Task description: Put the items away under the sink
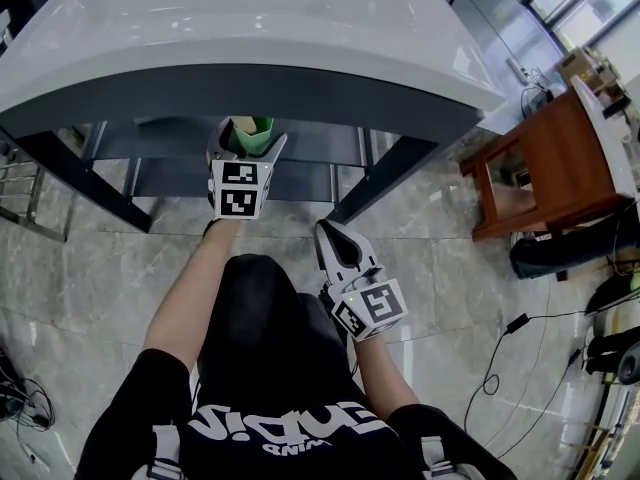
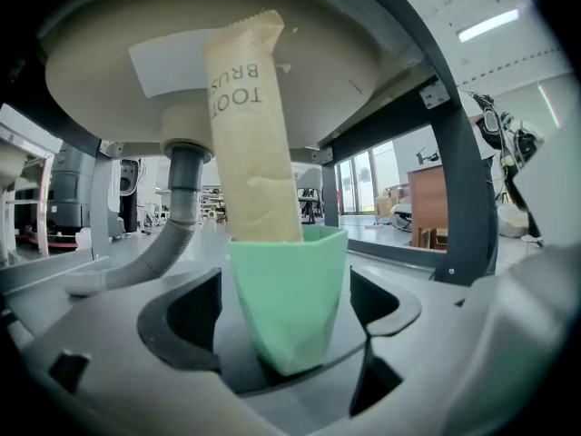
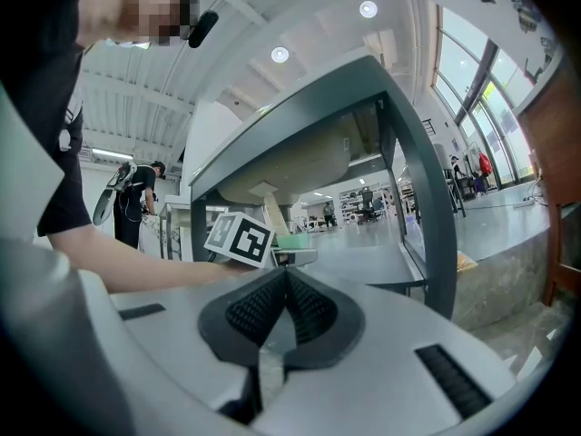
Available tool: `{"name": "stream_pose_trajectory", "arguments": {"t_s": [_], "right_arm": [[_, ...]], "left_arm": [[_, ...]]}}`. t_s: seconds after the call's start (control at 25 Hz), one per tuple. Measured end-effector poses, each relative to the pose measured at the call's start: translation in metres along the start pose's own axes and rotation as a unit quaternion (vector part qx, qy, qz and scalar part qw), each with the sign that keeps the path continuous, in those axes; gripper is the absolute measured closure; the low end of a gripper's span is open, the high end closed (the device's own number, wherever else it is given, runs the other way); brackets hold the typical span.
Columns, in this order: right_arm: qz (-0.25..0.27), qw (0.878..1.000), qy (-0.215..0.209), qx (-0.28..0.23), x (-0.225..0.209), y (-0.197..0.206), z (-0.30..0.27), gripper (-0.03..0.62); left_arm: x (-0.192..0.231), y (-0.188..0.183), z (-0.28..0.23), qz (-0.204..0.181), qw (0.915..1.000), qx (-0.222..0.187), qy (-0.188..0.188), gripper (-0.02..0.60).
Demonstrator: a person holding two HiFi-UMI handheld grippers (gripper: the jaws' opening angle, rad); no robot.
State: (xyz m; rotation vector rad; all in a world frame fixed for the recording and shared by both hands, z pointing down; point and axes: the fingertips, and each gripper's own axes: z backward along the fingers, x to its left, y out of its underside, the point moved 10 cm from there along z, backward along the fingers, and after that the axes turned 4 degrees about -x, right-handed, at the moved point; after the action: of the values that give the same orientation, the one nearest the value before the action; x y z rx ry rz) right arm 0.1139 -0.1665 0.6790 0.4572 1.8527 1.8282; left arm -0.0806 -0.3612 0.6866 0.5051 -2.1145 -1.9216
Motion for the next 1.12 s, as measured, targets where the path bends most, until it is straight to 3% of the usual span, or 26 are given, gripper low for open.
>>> {"name": "stream_pose_trajectory", "arguments": {"t_s": [0.2, 0.48, 0.8, 1.12], "right_arm": [[-0.002, 1.000, -0.001, -0.002, 0.003, 0.000, -0.002, 0.576], [-0.006, 1.000, -0.010, 0.003, 0.008, 0.004, -0.005, 0.576], [-0.010, 1.000, -0.006, 0.005, 0.009, 0.008, 0.001, 0.576], [-0.005, 1.000, -0.016, 0.002, 0.018, 0.008, 0.002, 0.576]], "left_arm": [[0.001, 0.005, 0.025, -0.002, 1.0000, 0.003, -0.003, 0.146], [-0.005, 0.014, 0.070, 0.005, 0.9994, 0.026, 0.021, 0.146], [-0.030, 0.015, 0.137, 0.023, 0.9950, 0.046, 0.086, 0.152], [-0.040, 0.015, 0.176, 0.027, 0.9939, 0.041, 0.098, 0.321]]}}
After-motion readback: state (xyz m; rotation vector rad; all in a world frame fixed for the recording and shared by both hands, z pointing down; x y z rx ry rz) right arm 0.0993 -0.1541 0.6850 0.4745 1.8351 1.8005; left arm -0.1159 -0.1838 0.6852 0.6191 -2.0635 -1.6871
